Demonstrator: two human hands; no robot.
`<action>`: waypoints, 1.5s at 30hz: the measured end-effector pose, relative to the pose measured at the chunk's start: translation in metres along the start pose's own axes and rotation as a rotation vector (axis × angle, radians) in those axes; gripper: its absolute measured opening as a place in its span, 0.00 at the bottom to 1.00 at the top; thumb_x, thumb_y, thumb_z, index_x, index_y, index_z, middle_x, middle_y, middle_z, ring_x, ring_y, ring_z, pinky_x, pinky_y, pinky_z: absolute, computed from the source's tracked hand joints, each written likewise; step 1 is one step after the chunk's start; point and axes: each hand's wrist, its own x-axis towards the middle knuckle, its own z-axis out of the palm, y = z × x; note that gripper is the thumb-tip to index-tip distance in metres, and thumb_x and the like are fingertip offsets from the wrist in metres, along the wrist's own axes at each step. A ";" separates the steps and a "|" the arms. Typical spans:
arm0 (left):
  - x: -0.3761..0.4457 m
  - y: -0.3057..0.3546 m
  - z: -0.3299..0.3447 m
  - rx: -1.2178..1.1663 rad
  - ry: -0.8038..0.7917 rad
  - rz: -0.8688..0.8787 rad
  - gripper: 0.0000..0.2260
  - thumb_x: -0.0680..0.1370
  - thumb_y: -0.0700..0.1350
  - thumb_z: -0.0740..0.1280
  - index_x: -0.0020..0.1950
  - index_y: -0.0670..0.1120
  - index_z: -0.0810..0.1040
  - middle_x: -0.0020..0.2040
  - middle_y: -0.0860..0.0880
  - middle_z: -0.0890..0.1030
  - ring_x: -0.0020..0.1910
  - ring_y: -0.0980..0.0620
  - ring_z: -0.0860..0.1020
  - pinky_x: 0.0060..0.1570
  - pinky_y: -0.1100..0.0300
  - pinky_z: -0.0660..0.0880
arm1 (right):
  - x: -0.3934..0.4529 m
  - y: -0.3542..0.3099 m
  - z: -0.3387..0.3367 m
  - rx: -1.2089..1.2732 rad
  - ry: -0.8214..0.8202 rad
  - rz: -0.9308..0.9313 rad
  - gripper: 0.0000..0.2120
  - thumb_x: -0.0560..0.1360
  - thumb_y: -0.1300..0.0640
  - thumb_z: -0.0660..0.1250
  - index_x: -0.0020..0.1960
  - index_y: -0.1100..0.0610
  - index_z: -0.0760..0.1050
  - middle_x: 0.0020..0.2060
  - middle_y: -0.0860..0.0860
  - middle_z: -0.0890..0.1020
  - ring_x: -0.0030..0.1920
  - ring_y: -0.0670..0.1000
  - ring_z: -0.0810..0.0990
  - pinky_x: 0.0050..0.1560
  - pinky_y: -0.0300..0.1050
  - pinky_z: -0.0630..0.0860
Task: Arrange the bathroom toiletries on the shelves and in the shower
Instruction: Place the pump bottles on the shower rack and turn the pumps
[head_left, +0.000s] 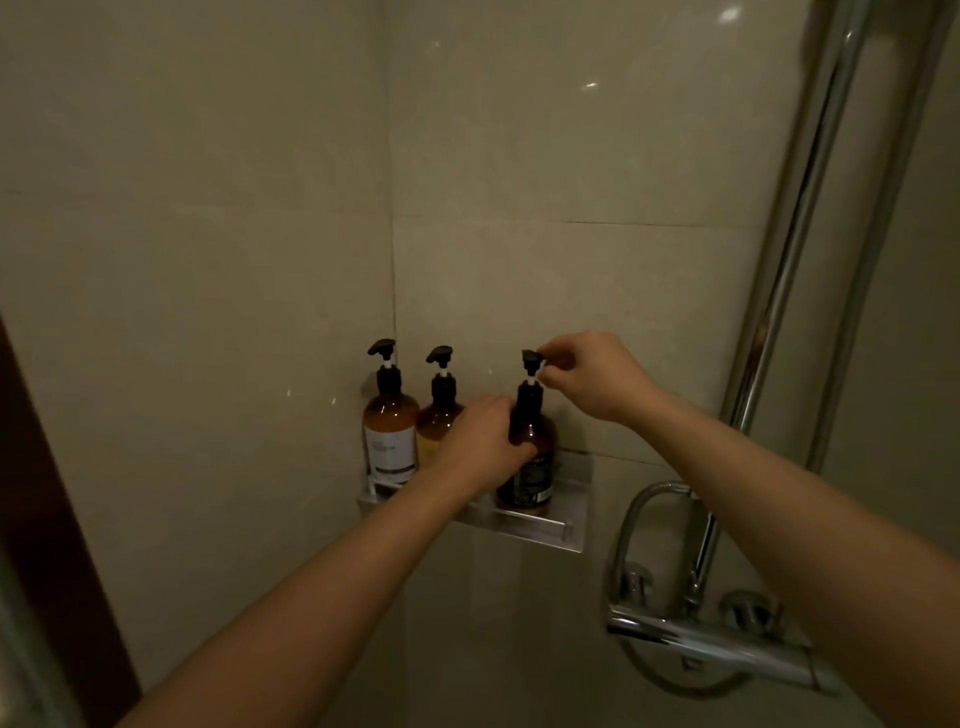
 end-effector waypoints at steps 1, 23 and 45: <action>0.001 -0.001 -0.001 0.008 0.000 -0.001 0.17 0.74 0.51 0.73 0.60 0.49 0.76 0.52 0.51 0.78 0.50 0.53 0.77 0.47 0.56 0.77 | 0.002 0.000 0.001 0.010 -0.003 0.002 0.15 0.75 0.54 0.70 0.61 0.55 0.81 0.52 0.53 0.84 0.51 0.51 0.81 0.55 0.50 0.78; 0.005 -0.005 -0.007 0.057 -0.121 -0.049 0.11 0.74 0.56 0.71 0.51 0.55 0.73 0.42 0.55 0.78 0.39 0.58 0.77 0.34 0.61 0.73 | 0.015 -0.003 0.005 0.131 -0.017 0.046 0.16 0.73 0.43 0.71 0.54 0.53 0.83 0.44 0.49 0.84 0.44 0.48 0.81 0.49 0.51 0.81; 0.006 -0.015 -0.008 0.088 -0.041 -0.100 0.17 0.69 0.61 0.72 0.51 0.53 0.76 0.46 0.53 0.76 0.41 0.55 0.77 0.35 0.57 0.75 | 0.030 -0.028 0.011 -0.016 -0.137 -0.058 0.11 0.76 0.50 0.68 0.57 0.49 0.82 0.47 0.48 0.84 0.41 0.45 0.79 0.38 0.42 0.77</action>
